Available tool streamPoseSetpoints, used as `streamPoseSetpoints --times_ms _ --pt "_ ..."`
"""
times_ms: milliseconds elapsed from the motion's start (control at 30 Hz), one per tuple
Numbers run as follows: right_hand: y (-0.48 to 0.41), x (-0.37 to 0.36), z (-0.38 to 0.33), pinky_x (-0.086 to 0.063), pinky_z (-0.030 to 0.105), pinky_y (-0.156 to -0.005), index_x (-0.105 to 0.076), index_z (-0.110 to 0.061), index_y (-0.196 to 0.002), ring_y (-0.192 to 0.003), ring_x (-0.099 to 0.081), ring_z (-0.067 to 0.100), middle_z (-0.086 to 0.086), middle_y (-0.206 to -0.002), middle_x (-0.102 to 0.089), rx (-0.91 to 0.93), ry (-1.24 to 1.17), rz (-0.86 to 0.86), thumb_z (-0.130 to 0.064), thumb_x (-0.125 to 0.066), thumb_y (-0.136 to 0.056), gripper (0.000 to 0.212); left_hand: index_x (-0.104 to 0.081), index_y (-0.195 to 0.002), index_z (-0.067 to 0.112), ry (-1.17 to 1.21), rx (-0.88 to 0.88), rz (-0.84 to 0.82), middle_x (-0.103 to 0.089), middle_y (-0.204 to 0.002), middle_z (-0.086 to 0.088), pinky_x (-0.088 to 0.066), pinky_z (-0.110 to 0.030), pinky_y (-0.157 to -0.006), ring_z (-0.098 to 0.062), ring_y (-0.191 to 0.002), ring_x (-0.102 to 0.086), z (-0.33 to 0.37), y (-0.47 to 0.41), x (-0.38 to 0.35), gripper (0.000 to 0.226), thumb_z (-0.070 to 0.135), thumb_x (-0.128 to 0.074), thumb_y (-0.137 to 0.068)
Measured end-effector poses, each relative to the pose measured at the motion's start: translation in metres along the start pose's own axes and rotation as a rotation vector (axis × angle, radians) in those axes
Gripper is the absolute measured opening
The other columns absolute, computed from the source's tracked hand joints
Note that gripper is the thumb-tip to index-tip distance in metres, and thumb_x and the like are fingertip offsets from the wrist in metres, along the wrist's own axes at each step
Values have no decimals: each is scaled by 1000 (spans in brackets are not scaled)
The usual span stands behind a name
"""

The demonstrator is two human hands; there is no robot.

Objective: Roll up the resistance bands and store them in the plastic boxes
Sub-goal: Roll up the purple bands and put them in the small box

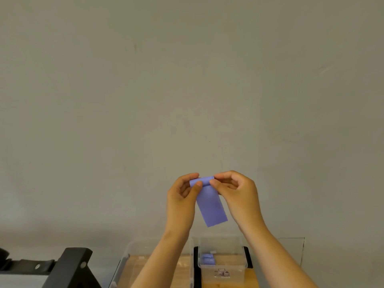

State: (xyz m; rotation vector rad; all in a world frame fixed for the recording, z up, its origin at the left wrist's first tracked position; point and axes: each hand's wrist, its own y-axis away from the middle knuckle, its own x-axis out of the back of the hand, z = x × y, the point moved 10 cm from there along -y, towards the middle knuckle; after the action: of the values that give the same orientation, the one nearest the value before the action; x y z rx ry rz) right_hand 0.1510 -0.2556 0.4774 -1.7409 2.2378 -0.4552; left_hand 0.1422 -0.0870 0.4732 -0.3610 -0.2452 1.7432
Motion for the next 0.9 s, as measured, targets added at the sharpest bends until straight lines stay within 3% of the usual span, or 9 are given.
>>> streamPoseSetpoints --times_ms 233,333,533,767,900 --pt "-1 0 -2 -55 26 -71 -72 -23 -75 -74 -69 8 -9 -76 -73 28 15 6 -13 -75 -81 12 -66 -106 12 -40 -4 -2 -71 -98 0 -47 -10 -64 1 -79 -66 0 -2 -5 15 9 -58 -94" --pt "-3 -2 0 -55 24 -73 -72 -18 -82 -78 -69 8 -7 -81 -73 5 -2 -30 -14 -75 -81 5 -66 -104 14 -39 -1 2 -71 -97 -1 -48 -11 -65 -1 -80 -67 0 -4 -2 14 8 -60 -92" --pt "-4 -8 7 -59 32 -71 -65 -15 -95 -78 -71 17 7 -82 -73 -91 -96 -90 -11 -74 -81 18 -65 -100 12 -18 -3 -36 -72 -95 -5 -50 -15 -67 -11 -83 -70 2 -8 3 14 7 -67 -87" --pt "-3 -19 1 -56 24 -64 -68 -11 -94 -78 -71 18 10 -84 -73 -89 -98 -221 -7 -71 -84 11 -66 -97 11 -30 -43 -119 -74 -93 4 -52 -18 -72 -12 -89 -70 8 -11 6 18 -2 -67 -84" --pt "-5 -18 0 -55 23 -70 -69 -15 -88 -81 -71 15 2 -84 -73 -56 -74 -226 2 -69 -81 18 -64 -106 9 2 15 -201 -72 -101 5 -54 -24 -74 -15 -96 -68 2 -5 -2 19 21 -58 -93"
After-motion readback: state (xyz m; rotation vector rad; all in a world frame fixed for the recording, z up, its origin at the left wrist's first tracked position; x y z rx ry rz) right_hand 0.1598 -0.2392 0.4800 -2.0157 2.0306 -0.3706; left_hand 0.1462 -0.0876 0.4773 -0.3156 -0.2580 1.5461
